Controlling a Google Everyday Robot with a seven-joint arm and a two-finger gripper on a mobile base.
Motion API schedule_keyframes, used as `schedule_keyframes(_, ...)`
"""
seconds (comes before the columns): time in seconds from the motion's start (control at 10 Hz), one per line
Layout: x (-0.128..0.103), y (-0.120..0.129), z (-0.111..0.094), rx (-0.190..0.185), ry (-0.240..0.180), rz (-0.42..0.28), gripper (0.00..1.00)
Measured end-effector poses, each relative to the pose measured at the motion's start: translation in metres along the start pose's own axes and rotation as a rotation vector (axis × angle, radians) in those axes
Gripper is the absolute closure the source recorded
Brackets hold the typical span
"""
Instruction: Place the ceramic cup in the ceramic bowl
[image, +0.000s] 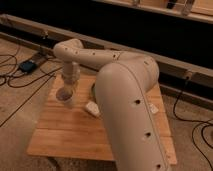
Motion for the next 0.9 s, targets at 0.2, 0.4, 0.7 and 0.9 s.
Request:
schedule_keyframes(0.2, -0.003, -0.056, -0.016, 0.016, -0.010, 0.106, 1.00)
schedule_keyframes(0.4, -0.002, -0.092, -0.023, 0.019, -0.022, 0.185, 1.00)
schedule_keyframes(0.7, 0.011, -0.145, -0.027, 0.012, -0.045, 0.328, 1.00)
schedule_keyframes(0.9, 0.027, -0.178, -0.029, 0.016, -0.059, 0.415, 1.00)
